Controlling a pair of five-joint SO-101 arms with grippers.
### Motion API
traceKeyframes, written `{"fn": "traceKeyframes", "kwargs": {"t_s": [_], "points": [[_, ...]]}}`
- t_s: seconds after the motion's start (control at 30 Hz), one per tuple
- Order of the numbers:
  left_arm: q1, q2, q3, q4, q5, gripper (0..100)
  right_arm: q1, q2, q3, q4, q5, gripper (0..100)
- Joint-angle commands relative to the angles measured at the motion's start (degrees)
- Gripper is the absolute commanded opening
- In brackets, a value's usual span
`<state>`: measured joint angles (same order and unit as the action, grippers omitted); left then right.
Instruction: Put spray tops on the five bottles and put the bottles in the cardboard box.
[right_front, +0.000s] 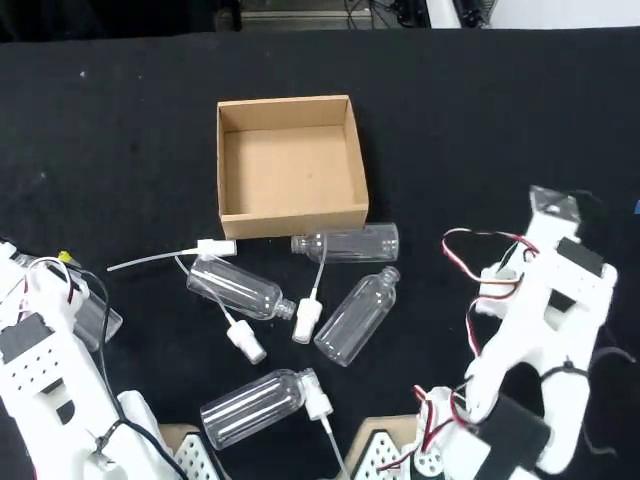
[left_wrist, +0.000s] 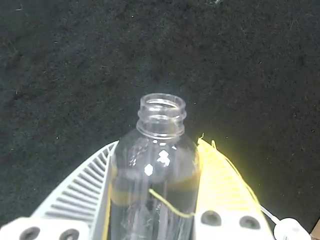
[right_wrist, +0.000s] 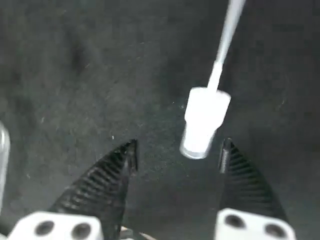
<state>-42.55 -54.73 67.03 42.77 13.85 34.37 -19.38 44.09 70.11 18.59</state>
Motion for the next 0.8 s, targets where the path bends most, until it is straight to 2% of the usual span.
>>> {"fn": "traceKeyframes", "kwargs": {"t_s": [0.0,0.2,0.27,0.57,0.7,0.77], "points": [[-0.3,-1.6,-1.0,-1.0,0.4,5,2.3,-6.9,-5.9,2.7,27.0,24.3],[-0.2,-1.6,-1.0,-1.0,0.4,5,8.8,-8.2,-5.8,2.5,67.1,24.4],[-0.2,-1.6,-1.0,-1.0,0.4,5,9.8,-7.5,-5.8,2.2,77.0,24.4],[-0.2,-1.6,-1.0,-0.8,0.4,5,9.8,-1.8,-5.7,0.4,98.9,24.5],[-0.2,-1.6,-1.0,-0.8,0.4,5,9.9,1.1,-4.0,-4.8,102.0,24.6],[-0.2,-1.6,-1.0,-0.8,0.4,5,9.9,2.2,-2.9,-7.4,102.4,27.7]]}}
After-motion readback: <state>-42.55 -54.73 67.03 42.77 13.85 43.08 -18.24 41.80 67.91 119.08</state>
